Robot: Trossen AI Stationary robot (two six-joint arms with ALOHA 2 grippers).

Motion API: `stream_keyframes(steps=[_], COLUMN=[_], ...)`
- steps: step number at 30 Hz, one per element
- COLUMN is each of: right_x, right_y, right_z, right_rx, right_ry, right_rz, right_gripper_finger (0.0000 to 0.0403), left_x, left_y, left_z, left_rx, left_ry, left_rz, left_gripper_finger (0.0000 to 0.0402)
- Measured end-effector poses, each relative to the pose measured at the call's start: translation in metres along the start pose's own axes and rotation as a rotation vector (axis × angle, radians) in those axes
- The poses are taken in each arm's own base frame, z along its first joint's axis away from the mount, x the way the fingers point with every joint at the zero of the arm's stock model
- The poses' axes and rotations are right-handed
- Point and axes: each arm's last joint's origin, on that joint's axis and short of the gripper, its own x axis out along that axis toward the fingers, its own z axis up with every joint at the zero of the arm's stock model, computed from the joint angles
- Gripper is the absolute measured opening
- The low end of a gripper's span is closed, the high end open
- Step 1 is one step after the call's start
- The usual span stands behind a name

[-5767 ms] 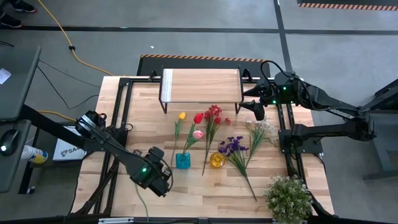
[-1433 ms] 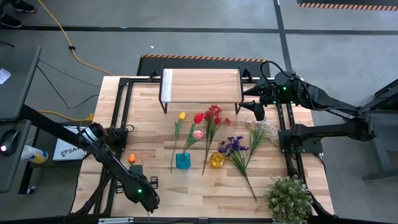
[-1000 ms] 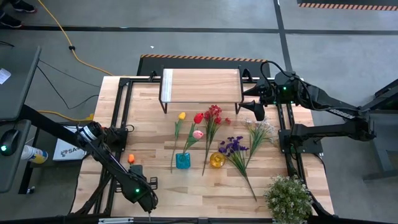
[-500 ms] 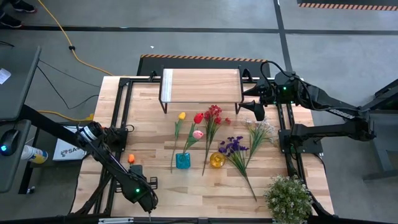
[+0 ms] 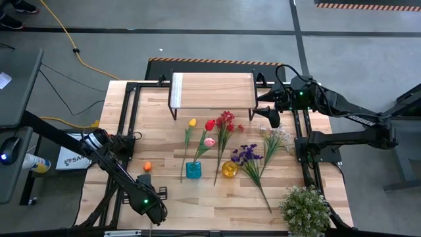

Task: Pick and place flowers into a vace then onto a shelf
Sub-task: Put the orange tulip into the blue vase

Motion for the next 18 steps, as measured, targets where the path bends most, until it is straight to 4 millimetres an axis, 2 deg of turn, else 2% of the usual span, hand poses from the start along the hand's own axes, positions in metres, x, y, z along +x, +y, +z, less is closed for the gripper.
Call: stream_keyframes(steps=[4, 7, 14, 18], right_x=[0.000, 0.000, 0.000, 0.000], right_y=[0.000, 0.000, 0.000, 0.000], right_z=[0.000, 0.000, 0.002, 0.002], right_rx=[0.000, 0.000, -0.004, 0.006], right_ry=[0.000, 0.000, -0.021, -0.022], right_rz=[0.000, 0.000, 0.003, 0.004], right_gripper_finger=[0.0273, 0.0273, 0.0273, 0.0273], left_x=[-0.001, -0.004, -0.021, -0.033], left_y=[-0.003, -0.004, -0.012, -0.014], left_z=[0.002, 0.002, 0.007, 0.010], left_rx=[-0.011, -0.014, -0.025, -0.027], left_ry=[-0.008, -0.029, -0.192, -0.228], left_rz=[-0.009, -0.015, -0.151, -0.140], left_gripper_finger=[0.0034, 0.0024, 0.0020, 0.0020])
